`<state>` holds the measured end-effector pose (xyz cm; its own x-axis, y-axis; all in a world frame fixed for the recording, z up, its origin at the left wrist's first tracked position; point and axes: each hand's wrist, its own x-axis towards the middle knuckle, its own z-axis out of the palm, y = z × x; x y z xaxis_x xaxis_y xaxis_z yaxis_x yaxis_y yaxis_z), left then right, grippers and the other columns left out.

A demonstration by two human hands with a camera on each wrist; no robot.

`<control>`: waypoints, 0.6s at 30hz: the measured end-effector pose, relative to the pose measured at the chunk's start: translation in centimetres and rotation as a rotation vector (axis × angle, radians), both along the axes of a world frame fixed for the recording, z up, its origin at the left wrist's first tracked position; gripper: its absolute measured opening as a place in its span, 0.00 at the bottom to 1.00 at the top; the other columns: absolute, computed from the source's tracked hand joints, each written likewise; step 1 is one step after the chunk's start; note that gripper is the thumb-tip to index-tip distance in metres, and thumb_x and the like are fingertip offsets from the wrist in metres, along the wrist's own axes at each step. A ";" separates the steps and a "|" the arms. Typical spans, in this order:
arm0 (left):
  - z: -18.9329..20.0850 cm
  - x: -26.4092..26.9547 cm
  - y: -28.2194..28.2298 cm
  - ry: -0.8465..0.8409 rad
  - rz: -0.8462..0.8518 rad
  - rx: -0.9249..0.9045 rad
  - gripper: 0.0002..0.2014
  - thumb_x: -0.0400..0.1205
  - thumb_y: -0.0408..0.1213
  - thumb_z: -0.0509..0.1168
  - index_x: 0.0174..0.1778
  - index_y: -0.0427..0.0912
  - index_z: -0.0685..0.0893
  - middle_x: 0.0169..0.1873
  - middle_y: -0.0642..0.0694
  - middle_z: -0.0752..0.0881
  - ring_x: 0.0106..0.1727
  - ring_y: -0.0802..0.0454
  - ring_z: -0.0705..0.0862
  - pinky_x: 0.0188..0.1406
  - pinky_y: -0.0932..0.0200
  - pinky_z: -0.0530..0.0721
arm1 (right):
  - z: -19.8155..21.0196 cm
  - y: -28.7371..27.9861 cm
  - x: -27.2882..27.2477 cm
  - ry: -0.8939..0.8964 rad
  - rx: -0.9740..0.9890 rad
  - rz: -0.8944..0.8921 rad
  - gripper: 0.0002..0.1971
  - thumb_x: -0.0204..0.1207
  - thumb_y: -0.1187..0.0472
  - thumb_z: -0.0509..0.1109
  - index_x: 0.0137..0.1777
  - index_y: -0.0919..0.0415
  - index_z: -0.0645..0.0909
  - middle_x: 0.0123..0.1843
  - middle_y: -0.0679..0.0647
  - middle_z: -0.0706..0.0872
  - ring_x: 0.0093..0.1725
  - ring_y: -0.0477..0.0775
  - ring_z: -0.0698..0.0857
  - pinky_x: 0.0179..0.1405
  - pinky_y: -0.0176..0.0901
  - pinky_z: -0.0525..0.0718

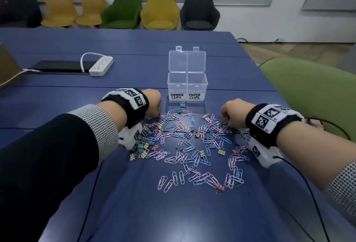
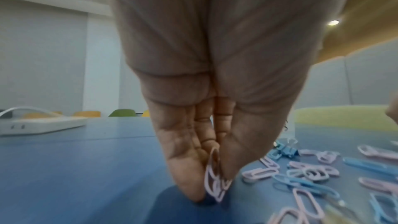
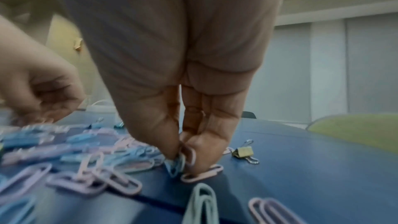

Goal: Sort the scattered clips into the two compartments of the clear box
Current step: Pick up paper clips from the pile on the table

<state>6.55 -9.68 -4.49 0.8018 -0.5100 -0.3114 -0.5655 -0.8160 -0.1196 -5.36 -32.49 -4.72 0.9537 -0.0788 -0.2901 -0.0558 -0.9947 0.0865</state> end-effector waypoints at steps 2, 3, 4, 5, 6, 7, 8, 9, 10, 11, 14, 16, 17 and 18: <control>0.1 0.3 1.2 0.067 0.060 -0.189 0.04 0.73 0.32 0.69 0.41 0.43 0.87 0.39 0.44 0.89 0.37 0.48 0.83 0.42 0.59 0.83 | 0.1 -1.0 -0.1 -0.040 0.152 -0.070 0.07 0.70 0.69 0.68 0.37 0.56 0.81 0.36 0.50 0.83 0.39 0.55 0.80 0.39 0.38 0.75; 0.2 0.4 1.9 0.125 0.119 -0.333 0.04 0.73 0.30 0.69 0.39 0.42 0.87 0.37 0.44 0.89 0.34 0.50 0.84 0.41 0.59 0.85 | 0.0 -1.7 -0.3 -0.067 0.305 -0.137 0.08 0.69 0.70 0.69 0.35 0.56 0.81 0.32 0.50 0.83 0.36 0.55 0.82 0.38 0.40 0.78; 0.4 0.4 2.6 0.219 0.199 -0.534 0.04 0.73 0.27 0.68 0.38 0.40 0.86 0.35 0.42 0.89 0.31 0.51 0.84 0.39 0.60 0.87 | 0.1 -2.2 -0.8 -0.091 0.507 -0.216 0.10 0.69 0.73 0.69 0.33 0.58 0.81 0.30 0.52 0.84 0.32 0.55 0.82 0.38 0.42 0.81; 0.6 0.1 3.3 0.349 0.291 -0.784 0.06 0.75 0.23 0.67 0.37 0.37 0.85 0.34 0.40 0.88 0.29 0.51 0.85 0.36 0.61 0.88 | 0.1 -2.7 -1.3 -0.127 0.743 -0.290 0.10 0.69 0.76 0.69 0.34 0.60 0.81 0.31 0.56 0.85 0.31 0.57 0.82 0.39 0.46 0.82; 1.0 -0.4 3.9 0.517 0.378 -1.063 0.07 0.76 0.20 0.65 0.37 0.35 0.83 0.33 0.39 0.86 0.27 0.52 0.85 0.33 0.62 0.88 | 0.2 -3.1 -2.1 -0.178 0.988 -0.355 0.10 0.70 0.78 0.68 0.36 0.63 0.81 0.32 0.60 0.85 0.30 0.58 0.82 0.38 0.47 0.82; 1.3 -0.9 4.4 0.691 0.454 -1.330 0.08 0.79 0.19 0.63 0.38 0.34 0.81 0.33 0.40 0.84 0.27 0.53 0.84 0.32 0.64 0.88 | 0.3 -3.4 -2.9 -0.223 1.229 -0.414 0.10 0.71 0.80 0.66 0.37 0.64 0.80 0.33 0.61 0.84 0.29 0.56 0.82 0.36 0.45 0.83; 1.6 -1.4 4.8 0.841 0.533 -1.549 0.08 0.80 0.20 0.60 0.39 0.34 0.80 0.33 0.42 0.82 0.27 0.55 0.84 0.32 0.66 0.87 | 0.4 -3.6 -3.7 -0.258 1.461 -0.478 0.11 0.73 0.80 0.64 0.38 0.64 0.79 0.32 0.59 0.84 0.27 0.53 0.82 0.33 0.41 0.85; 1.8 -1.9 5.2 0.955 0.621 -1.711 0.08 0.82 0.22 0.58 0.40 0.35 0.79 0.33 0.43 0.81 0.28 0.56 0.83 0.32 0.68 0.86 | 0.4 -3.7 -4.6 -0.286 1.666 -0.551 0.10 0.74 0.79 0.63 0.38 0.64 0.77 0.32 0.57 0.84 0.26 0.49 0.83 0.30 0.37 0.86; 1.8 -2.5 5.4 1.047 0.710 -1.836 0.08 0.82 0.23 0.57 0.42 0.35 0.79 0.33 0.44 0.79 0.30 0.56 0.81 0.31 0.68 0.86 | 0.3 -3.7 -5.4 -0.302 1.853 -0.626 0.09 0.72 0.77 0.67 0.39 0.63 0.77 0.32 0.55 0.83 0.27 0.47 0.83 0.30 0.35 0.86; 1.7 -3.0 5.6 1.122 0.787 -1.932 0.08 0.81 0.23 0.55 0.43 0.34 0.79 0.33 0.44 0.79 0.31 0.55 0.79 0.30 0.67 0.85 | 0.1 -3.7 -6.3 -0.310 2.036 -0.681 0.10 0.64 0.74 0.75 0.39 0.63 0.77 0.32 0.55 0.82 0.28 0.47 0.84 0.30 0.34 0.86; 1.0 -4.9 5.9 1.273 0.901 -2.091 0.11 0.67 0.23 0.56 0.43 0.30 0.79 0.33 0.41 0.78 0.34 0.52 0.77 0.28 0.63 0.83 | -1.1 -3.0 -8.5 -0.312 2.337 -0.729 0.29 0.31 0.71 0.85 0.37 0.66 0.79 0.31 0.58 0.82 0.31 0.51 0.82 0.29 0.36 0.85; 0.7 -6.3 5.7 1.310 0.902 -2.019 0.10 0.66 0.28 0.56 0.40 0.32 0.79 0.31 0.42 0.77 0.30 0.52 0.76 0.25 0.63 0.80 | -1.2 -1.8 -9.7 -0.251 2.322 -0.727 0.22 0.35 0.66 0.85 0.31 0.64 0.81 0.29 0.55 0.80 0.27 0.49 0.79 0.23 0.34 0.81; 0.7 -7.0 5.6 1.295 0.884 -1.909 0.07 0.68 0.30 0.57 0.38 0.33 0.78 0.29 0.43 0.76 0.27 0.53 0.74 0.22 0.65 0.77 | -1.0 -1.1 -10.2 -0.209 2.274 -0.729 0.18 0.42 0.63 0.84 0.28 0.62 0.79 0.27 0.53 0.77 0.24 0.47 0.75 0.18 0.33 0.75; 0.8 -7.8 5.4 1.272 0.844 -1.785 0.05 0.73 0.33 0.58 0.35 0.36 0.77 0.27 0.46 0.74 0.24 0.54 0.72 0.19 0.66 0.74 | -0.8 -0.6 -10.6 -0.169 2.176 -0.737 0.14 0.50 0.60 0.81 0.28 0.59 0.76 0.25 0.50 0.74 0.21 0.45 0.71 0.14 0.32 0.68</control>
